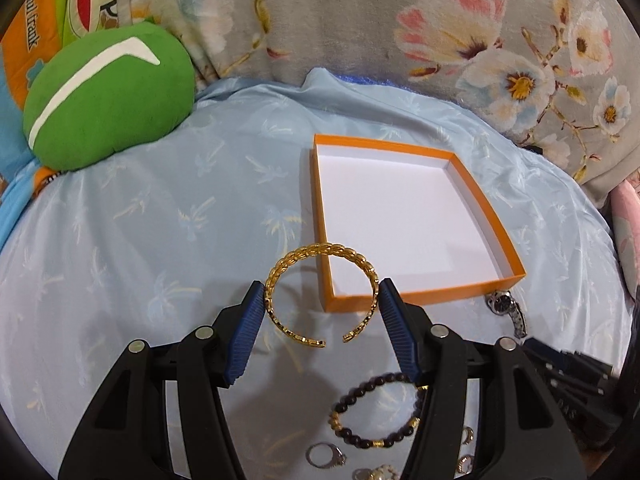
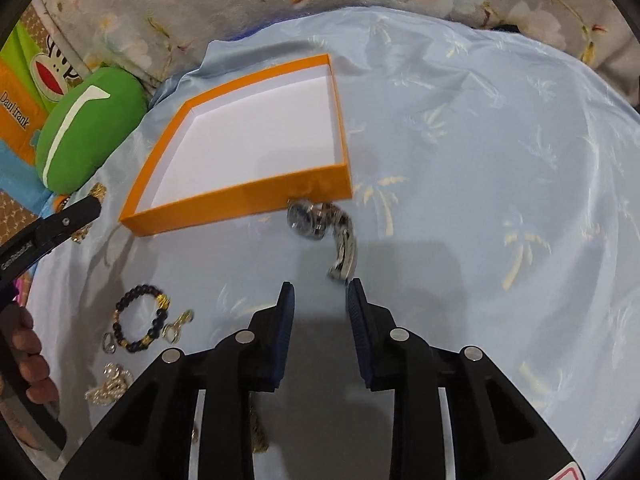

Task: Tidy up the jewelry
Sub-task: 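Carry the bangle in the left gripper and watch in the right toward the orange box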

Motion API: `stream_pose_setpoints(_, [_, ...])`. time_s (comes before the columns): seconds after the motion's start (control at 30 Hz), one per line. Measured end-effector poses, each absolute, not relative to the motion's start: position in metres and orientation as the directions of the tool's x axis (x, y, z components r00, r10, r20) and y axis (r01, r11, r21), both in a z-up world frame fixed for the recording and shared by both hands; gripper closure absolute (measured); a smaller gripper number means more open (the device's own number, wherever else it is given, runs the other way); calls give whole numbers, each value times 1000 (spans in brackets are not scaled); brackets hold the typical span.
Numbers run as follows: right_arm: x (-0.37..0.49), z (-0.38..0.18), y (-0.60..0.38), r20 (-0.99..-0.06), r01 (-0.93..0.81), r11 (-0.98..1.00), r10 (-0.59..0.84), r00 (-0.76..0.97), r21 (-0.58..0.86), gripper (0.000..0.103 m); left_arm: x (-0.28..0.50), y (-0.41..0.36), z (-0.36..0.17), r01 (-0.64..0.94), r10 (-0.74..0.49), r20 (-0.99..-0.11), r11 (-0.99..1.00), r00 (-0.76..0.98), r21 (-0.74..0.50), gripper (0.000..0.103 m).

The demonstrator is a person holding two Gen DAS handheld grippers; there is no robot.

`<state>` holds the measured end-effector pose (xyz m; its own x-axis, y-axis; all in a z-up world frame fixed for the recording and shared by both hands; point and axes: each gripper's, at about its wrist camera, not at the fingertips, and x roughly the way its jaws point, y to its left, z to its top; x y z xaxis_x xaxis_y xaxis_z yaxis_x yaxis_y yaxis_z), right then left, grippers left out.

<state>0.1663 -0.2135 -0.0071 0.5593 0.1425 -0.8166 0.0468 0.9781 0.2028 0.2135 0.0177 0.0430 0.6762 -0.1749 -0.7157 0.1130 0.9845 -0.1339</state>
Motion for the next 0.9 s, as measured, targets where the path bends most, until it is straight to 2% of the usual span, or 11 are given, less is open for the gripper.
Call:
stream_pose_setpoints(0.07, [161,-4,-208,-812,20,978,161,561,208,77,210,16,41,116,-185,-720,983,669,-144,46])
stream_pose_setpoints(0.2, [172,21,-208,-733,-4,995,75,676,97,74,206,11,40,129,-200,-724,980,661,-152,46])
stream_pose_setpoints(0.4, [210,7,-193,-763,-131,990,43,645,-54,67,204,11,42,127,-205,-721,979,662,-161,46])
stream_pose_setpoints(0.6, [220,-3,-191,-768,-180,981,60,638,-72,67,208,13,40,119,-204,-725,979,657,-168,46])
stream_pose_setpoints(0.67, [222,-3,-191,-768,-172,982,55,638,-73,73,208,12,39,119,-204,-727,979,655,-168,46])
stream_pose_setpoints(0.77, [223,0,-200,-777,-139,990,73,625,-19,90,208,11,36,118,-206,-731,978,650,-171,46])
stream_pose_setpoints(0.9, [213,2,-207,-780,-91,995,92,619,46,93,207,9,35,124,-213,-734,977,645,-175,46])
